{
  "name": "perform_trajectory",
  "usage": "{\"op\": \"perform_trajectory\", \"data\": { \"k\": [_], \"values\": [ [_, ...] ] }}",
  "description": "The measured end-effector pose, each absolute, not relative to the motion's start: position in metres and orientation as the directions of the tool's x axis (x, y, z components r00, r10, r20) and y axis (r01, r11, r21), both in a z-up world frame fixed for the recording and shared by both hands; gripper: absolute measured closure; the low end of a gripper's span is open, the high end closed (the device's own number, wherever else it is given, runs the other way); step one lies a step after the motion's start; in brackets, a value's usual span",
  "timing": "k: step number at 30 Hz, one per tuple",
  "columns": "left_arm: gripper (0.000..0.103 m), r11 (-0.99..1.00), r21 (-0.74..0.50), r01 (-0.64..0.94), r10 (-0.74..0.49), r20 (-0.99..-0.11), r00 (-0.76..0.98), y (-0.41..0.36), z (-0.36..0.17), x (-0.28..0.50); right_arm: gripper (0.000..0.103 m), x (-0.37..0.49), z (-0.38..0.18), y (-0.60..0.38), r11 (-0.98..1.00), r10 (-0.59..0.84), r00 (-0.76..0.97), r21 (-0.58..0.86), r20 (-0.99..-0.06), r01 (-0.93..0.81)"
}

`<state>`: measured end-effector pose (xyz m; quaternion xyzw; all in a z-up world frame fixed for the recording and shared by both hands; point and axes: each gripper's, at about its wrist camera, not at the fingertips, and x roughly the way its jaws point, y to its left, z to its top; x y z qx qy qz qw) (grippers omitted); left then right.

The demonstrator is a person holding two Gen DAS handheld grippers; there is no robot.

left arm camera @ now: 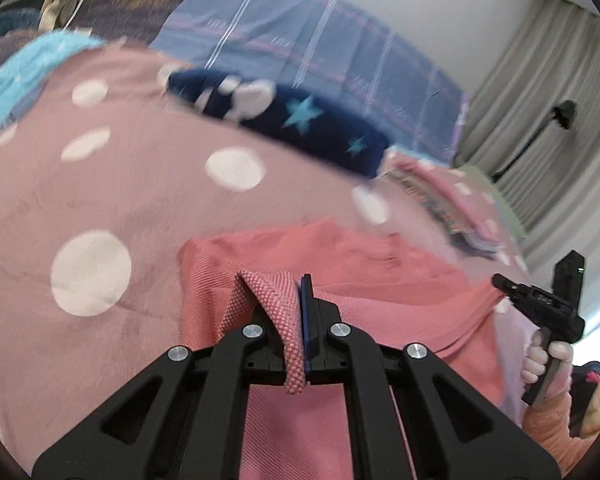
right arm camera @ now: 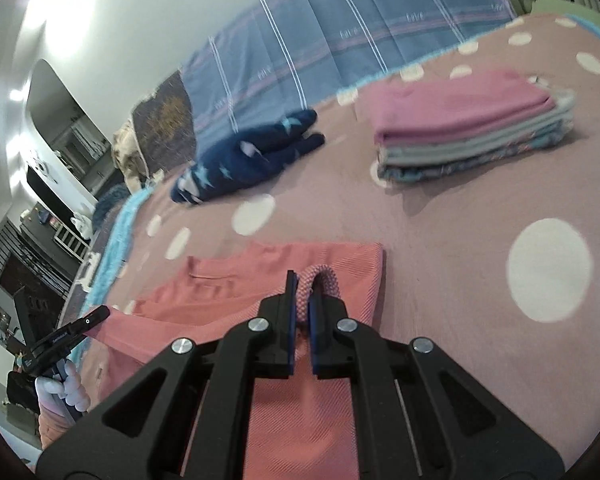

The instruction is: Fold small clothes

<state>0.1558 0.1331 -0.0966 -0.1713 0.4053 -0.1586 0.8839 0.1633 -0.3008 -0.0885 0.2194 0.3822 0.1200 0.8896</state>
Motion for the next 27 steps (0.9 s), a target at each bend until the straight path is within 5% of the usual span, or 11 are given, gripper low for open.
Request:
{"op": "perform_trajectory", "data": {
  "k": [8,11,12,16,20,27],
  "values": [
    [0.095,0.887,-0.448,0.116,-0.425,-0.691,0.584,0.139,-0.129,0.161,0.093,0.178,-0.131,-0.308,0.866,0.396,0.617,0.5,-0.68,-0.006],
    [0.086,0.901,-0.419,0.11,-0.395,-0.69,0.607,0.143,-0.119,0.147,0.069,0.166,-0.12,-0.305,0.888,0.39,0.625,0.456,-0.676,-0.062],
    [0.079,0.915,-0.386,0.114,-0.368,-0.689,0.624,0.145,-0.113,0.137,0.054,0.163,-0.117,-0.303,0.898,0.381,0.626,0.433,-0.68,-0.076],
    [0.067,0.963,-0.226,0.146,-0.264,-0.692,0.672,0.141,-0.093,0.109,0.043,0.133,-0.101,-0.282,0.968,0.248,0.648,0.154,-0.72,-0.199],
    [0.066,0.975,-0.03,0.22,-0.169,-0.739,0.652,0.127,-0.099,0.093,0.04,0.121,-0.11,-0.263,0.962,0.131,0.635,-0.058,-0.761,-0.267],
    [0.059,0.942,0.168,0.29,-0.07,-0.746,0.662,0.103,-0.114,0.135,0.039,0.16,-0.119,-0.259,0.967,0.129,0.644,-0.048,-0.754,-0.25]
  ]
}}
